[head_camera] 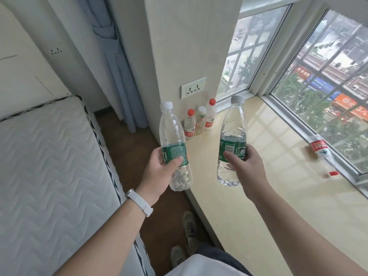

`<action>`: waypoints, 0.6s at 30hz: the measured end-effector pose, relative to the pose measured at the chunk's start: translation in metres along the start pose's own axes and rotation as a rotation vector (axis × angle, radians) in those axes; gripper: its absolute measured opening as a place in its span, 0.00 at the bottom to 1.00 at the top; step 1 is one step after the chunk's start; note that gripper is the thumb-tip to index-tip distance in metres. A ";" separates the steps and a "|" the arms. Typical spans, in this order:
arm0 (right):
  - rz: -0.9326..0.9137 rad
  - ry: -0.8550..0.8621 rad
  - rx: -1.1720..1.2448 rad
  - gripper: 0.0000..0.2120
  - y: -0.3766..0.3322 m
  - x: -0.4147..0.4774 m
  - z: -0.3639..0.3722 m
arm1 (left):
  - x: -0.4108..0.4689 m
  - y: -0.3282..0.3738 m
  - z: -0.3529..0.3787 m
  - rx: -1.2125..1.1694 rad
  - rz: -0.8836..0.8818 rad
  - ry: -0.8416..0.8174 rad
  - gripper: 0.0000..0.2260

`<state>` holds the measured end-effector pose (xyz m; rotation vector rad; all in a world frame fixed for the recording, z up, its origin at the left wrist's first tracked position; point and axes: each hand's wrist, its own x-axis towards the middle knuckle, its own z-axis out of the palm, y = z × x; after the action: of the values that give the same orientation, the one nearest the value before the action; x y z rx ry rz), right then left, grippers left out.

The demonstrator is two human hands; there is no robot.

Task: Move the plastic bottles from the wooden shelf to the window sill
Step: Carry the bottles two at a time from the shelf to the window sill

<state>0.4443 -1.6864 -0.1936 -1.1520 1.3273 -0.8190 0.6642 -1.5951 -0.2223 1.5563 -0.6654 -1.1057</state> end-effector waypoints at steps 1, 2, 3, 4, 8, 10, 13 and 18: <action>0.002 0.002 0.005 0.19 0.000 0.010 -0.001 | 0.009 0.000 0.004 0.012 -0.010 0.001 0.20; 0.004 0.005 0.007 0.19 0.001 0.020 -0.002 | 0.019 0.000 0.008 0.027 -0.019 0.004 0.19; 0.003 0.005 0.004 0.19 0.003 0.031 -0.004 | 0.029 0.000 0.012 0.045 -0.029 0.010 0.18; 0.004 0.002 0.000 0.19 0.005 0.041 -0.005 | 0.039 0.001 0.016 0.071 -0.036 0.016 0.17; 0.026 -0.011 -0.008 0.20 0.017 0.087 -0.013 | 0.083 0.000 0.034 0.211 -0.048 0.035 0.20; 0.038 -0.021 -0.024 0.18 0.024 0.110 -0.014 | 0.106 0.000 0.042 0.243 -0.044 0.033 0.23; 0.055 -0.035 -0.063 0.18 0.032 0.140 -0.017 | 0.132 -0.005 0.051 0.306 -0.045 0.031 0.28; 0.064 -0.026 -0.158 0.16 0.041 0.181 -0.013 | 0.166 -0.021 0.055 0.361 -0.032 0.107 0.24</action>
<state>0.4465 -1.8485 -0.2843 -1.2327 1.4200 -0.6597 0.6809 -1.7552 -0.2936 1.9248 -0.8011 -0.9523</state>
